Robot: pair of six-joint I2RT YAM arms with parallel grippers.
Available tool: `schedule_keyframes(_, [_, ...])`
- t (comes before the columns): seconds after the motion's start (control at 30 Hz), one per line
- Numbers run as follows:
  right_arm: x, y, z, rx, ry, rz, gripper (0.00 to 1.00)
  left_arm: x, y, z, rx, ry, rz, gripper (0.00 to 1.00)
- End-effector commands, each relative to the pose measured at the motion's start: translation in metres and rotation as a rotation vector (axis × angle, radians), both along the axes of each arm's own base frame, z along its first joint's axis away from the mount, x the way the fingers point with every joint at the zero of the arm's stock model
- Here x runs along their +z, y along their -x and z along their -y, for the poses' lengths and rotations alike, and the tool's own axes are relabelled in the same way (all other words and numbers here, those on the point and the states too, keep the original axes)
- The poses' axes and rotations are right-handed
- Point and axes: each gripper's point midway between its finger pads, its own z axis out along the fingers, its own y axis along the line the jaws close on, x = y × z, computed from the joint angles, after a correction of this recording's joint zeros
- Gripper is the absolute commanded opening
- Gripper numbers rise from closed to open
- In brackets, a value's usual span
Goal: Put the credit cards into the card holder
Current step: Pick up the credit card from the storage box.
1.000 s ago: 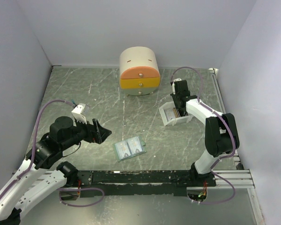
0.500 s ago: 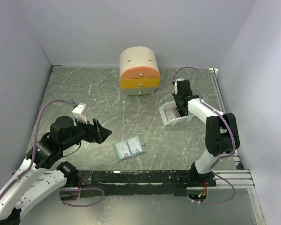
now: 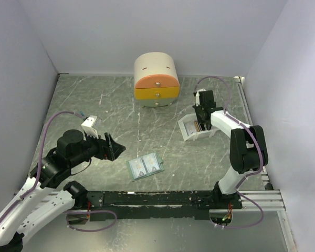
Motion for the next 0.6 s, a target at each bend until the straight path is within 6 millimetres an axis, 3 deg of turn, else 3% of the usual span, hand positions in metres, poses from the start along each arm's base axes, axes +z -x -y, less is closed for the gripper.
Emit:
schedule_keyframes(0.0, [0.002, 0.002, -0.006, 0.028, -0.067, 0.015, 0.00, 0.003, -0.004, 0.002, 0.006, 0.012, 0.021, 0.97])
schedule_keyframes(0.57, [0.037, 0.006, 0.024, -0.102, 0.042, 0.038, 0.00, 0.003, -0.004, 0.002, 0.005, 0.013, 0.020, 0.97])
